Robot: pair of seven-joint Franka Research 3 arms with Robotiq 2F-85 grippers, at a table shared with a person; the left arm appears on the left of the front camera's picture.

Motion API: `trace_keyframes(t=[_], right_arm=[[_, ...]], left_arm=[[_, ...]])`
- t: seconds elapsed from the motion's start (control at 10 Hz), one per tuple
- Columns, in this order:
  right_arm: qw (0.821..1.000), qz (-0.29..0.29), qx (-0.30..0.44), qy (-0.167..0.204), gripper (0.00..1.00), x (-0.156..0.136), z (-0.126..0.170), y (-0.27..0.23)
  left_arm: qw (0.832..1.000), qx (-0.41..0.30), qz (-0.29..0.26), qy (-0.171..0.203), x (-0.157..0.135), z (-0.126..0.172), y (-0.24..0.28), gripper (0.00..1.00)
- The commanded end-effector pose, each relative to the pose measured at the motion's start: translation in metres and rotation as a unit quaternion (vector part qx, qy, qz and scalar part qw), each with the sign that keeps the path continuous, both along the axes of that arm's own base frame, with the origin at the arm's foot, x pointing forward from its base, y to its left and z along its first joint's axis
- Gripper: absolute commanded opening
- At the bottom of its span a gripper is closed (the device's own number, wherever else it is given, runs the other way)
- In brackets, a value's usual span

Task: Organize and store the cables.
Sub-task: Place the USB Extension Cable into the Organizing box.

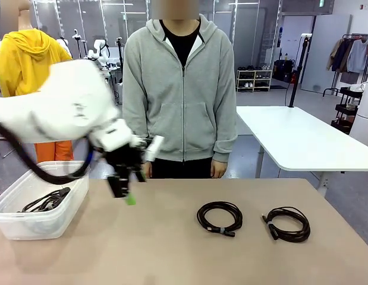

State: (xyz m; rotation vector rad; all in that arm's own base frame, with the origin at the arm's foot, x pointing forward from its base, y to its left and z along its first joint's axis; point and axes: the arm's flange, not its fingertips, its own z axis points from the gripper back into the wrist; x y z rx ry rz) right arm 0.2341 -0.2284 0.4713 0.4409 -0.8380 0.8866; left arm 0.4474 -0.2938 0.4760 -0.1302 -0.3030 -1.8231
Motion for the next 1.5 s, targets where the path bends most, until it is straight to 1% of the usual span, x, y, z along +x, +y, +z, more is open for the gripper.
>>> trace_keyframes(t=[0.0, 0.1, 0.2, 0.3, 0.4, 0.6, 0.7, 0.8, 1.1, 1.2, 1.3, 1.4], right_arm=[[1.000, 0.001, 0.001, -0.002, 1.00, 0.000, 0.001, 0.000], [1.000, 0.001, 0.001, -0.002, 1.00, 0.000, 0.001, 0.000], [1.000, 0.001, 0.001, -0.002, 1.00, 0.000, 0.001, 0.000], [1.000, 0.001, 0.001, -0.002, 1.00, 0.000, 0.001, 0.000], [1.000, 0.001, 0.001, -0.002, 1.00, 0.000, 0.001, 0.000], [1.000, 0.001, 0.001, -0.002, 1.00, 0.000, 0.001, 0.000], [1.000, 0.001, 0.001, -0.002, 1.00, 0.000, 0.001, 0.000], [1.000, 0.001, 0.001, -0.002, 1.00, 0.000, 0.001, 0.000], [1.000, 0.001, 0.001, -0.002, 1.00, 0.000, 0.001, 0.000], [1.000, 0.001, 0.001, -0.002, 1.00, 0.000, 0.001, 0.000], [1.000, 0.001, 0.001, -0.002, 1.00, 0.000, 0.001, 0.000], [1.000, 0.001, 0.001, -0.002, 1.00, 0.000, 0.001, 0.000]], left_arm=[[0.999, 0.041, -0.018, 0.001, 0.024, -0.005, -0.048, 1.00], [0.998, 0.060, -0.009, 0.011, 0.020, -0.022, -0.071, 1.00], [0.999, 0.053, 0.007, -0.004, 0.018, -0.038, -0.098, 1.00], [0.999, 0.041, 0.018, -0.019, 0.015, -0.046, -0.118, 1.00], [0.998, 0.053, 0.025, -0.032, 0.014, -0.052, -0.126, 1.00], [0.998, 0.050, 0.019, -0.029, 0.015, -0.052, -0.129, 1.00], [0.998, 0.061, 0.013, -0.031, 0.015, -0.036, -0.113, 1.00], [0.998, 0.049, 0.015, -0.020, 0.011, -0.056, -0.129, 1.00], [0.998, 0.050, 0.016, -0.024, 0.014, -0.052, -0.126, 1.00], [0.998, 0.020, 0.041, -0.043, 0.012, -0.054, -0.151, 1.00], [0.997, 0.028, 0.065, -0.042, 0.012, -0.062, -0.174, 1.00], [0.995, 0.051, 0.078, -0.046, 0.011, -0.070, -0.193, 1.00]])
